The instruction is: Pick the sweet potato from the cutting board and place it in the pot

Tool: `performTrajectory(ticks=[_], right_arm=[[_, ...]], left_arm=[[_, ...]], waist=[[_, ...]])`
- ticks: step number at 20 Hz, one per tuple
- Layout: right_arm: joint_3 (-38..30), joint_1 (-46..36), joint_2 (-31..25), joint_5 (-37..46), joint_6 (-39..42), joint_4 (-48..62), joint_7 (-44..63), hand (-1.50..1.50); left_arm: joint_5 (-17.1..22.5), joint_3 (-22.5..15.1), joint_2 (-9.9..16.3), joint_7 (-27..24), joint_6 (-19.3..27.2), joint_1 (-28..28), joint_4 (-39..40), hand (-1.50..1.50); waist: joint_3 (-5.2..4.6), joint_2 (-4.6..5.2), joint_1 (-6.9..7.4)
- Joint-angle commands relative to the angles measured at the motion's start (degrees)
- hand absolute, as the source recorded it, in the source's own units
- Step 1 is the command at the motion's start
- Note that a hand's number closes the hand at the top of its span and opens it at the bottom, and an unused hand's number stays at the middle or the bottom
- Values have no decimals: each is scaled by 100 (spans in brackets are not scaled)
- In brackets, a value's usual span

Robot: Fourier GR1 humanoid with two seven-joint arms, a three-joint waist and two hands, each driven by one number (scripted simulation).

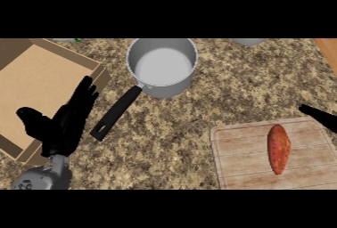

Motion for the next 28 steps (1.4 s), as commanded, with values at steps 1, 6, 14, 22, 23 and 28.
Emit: performTrajectory(ticks=[1, 6, 14, 22, 23, 28], right_arm=[[43, 141, 384, 287, 91, -120, 212, -150], [338, -460, 589, 506, 378, -45, 1138, -150], [851, -278, 1040, 1952, -167, 900, -74, -150], [1176, -622, 1088, 2832, -212, 1776, -290, -150], [1102, -641, 1179, 2622, 255, 1287, 231, -150], [1050, -1048, 1217, 3057, 10, 2290, -516, -150]], left_arm=[[-290, -54, -237, 363, 264, -212, -193, 0], [-279, -33, -249, 93, -66, 138, -235, 0], [-286, 207, -272, 657, -181, -80, -523, 0], [-279, 443, -371, 338, -394, -82, -166, 0], [-275, 465, -348, 40, -564, 130, -30, 0], [-389, 546, -476, 198, -538, -117, 18, 0]], waist=[[1, -1, -6], [-1, 1, 24], [2, 0, 14], [2, 6, 30], [-1, 2, 18], [1, 7, 23]])
